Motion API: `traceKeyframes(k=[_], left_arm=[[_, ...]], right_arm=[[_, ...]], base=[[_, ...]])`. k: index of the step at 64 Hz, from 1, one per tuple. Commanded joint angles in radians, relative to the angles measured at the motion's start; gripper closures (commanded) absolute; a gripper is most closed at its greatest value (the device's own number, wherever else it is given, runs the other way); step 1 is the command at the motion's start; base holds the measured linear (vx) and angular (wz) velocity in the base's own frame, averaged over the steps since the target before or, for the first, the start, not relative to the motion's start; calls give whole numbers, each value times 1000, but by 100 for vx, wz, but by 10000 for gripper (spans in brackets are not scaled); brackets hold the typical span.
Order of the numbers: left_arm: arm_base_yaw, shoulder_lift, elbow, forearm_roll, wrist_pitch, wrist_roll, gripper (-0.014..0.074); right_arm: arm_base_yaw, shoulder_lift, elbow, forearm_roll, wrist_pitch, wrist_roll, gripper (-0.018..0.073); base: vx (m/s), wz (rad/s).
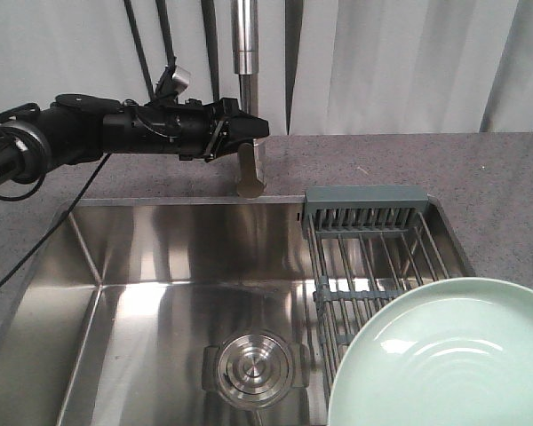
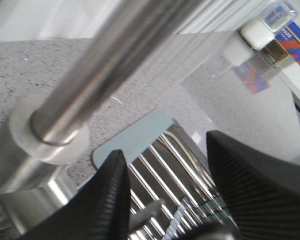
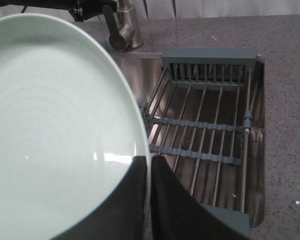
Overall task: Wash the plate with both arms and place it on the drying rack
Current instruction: 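Push the faucet lever with the left gripper to turn it on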
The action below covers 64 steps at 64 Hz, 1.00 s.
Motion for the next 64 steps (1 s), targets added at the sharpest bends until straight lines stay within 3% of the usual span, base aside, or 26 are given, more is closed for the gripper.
traceKeyframes(k=[1, 15, 30, 36, 53, 64], left_arm=[[-2, -65, -34, -42, 60, -4, 236], [-5, -65, -34, -32, 169, -29, 237], [-25, -65, -34, 67, 225, -65, 237], [-30, -65, -34, 101, 226, -77, 237], [-27, -79, -54, 108, 206, -84, 237], [17, -80, -141, 111, 221, -143, 251]], right_arm=[[-4, 12, -23, 8, -74, 0, 561], [-4, 12, -23, 8, -74, 0, 561], [-4, 12, -23, 8, -74, 0, 561], [-4, 12, -23, 8, -74, 0, 561], [-4, 12, -23, 8, -74, 0, 561], [-4, 12, -23, 8, -74, 0, 561]], base=[[0, 0], [0, 0], [0, 0], [0, 0], [0, 0], [0, 0]])
